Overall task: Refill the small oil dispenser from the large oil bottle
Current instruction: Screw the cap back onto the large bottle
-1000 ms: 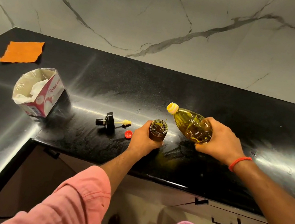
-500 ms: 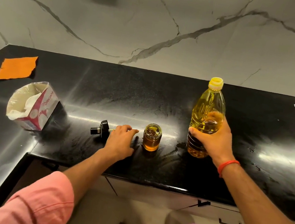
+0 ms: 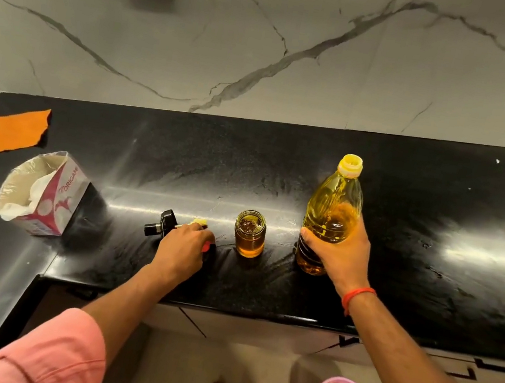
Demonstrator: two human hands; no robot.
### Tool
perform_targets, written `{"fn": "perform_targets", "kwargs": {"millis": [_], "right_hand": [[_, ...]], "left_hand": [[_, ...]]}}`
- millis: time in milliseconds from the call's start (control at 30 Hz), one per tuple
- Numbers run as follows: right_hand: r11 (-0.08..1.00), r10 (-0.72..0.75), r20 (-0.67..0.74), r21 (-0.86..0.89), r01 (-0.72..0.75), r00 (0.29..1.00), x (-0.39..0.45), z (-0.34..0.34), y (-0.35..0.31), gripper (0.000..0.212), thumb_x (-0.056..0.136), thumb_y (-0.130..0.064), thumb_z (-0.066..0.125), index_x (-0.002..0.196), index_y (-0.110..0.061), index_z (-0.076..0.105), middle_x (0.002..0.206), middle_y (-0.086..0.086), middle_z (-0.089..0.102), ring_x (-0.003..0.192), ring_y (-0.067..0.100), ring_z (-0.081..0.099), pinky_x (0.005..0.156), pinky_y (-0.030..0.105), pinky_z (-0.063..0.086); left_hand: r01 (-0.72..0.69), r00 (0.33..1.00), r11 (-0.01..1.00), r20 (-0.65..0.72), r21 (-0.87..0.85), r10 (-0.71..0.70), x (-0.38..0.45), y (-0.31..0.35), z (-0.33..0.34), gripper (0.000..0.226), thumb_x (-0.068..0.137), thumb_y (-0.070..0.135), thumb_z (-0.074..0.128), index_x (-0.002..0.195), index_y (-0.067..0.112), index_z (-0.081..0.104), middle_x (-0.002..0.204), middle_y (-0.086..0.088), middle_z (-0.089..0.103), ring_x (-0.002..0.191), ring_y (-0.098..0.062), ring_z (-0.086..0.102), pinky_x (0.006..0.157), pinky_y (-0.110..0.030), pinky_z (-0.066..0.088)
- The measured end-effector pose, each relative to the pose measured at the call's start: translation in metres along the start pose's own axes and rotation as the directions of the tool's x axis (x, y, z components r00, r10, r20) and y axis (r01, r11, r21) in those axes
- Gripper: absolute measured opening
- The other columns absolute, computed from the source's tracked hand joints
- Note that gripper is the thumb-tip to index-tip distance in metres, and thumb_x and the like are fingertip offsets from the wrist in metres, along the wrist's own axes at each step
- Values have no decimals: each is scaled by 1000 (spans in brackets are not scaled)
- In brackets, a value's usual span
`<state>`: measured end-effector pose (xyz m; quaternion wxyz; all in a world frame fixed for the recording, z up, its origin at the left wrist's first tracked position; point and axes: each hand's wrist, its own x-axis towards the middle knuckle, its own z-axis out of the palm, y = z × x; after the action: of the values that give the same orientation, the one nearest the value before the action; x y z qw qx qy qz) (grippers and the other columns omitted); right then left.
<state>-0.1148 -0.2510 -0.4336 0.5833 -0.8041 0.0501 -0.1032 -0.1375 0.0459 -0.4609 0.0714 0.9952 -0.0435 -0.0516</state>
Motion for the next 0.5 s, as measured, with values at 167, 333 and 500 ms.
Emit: {"fn": "perform_targets", "kwargs": {"millis": [167,333,500], "right_hand": [[1000,-6,-5,-6,6,1000,-6,-3,3,74,65,-27,95,122,-38,51,108,-24,61,102,-9,59,88,8,44],[999,17,-3,-31,-17,1000,-10,-6,7,73,63,-30,96,123,-34,54,108,-18,64,99,-2,62,89,12,46],[999,33,11,-38,-32,999,-8,-6,7,77,64,-31,96,129,-25,56,114,-9,66,105,7,63,89,13,45]], "left_hand": [[61,993,979,-86,-194,-79,0,-4,-8,22,91,15,62,112,18,70,109,-4,70,97,-24,67,83,-40,58],[117,954,848,-179,-517,-241,8,1,-56,24,80,11,77,99,15,63,91,1,71,86,-16,68,77,-34,58],[-146,945,650,-299,-746,-131,18,46,-129,27,83,0,74,103,15,62,99,-2,74,92,-20,73,85,-32,61]]}}
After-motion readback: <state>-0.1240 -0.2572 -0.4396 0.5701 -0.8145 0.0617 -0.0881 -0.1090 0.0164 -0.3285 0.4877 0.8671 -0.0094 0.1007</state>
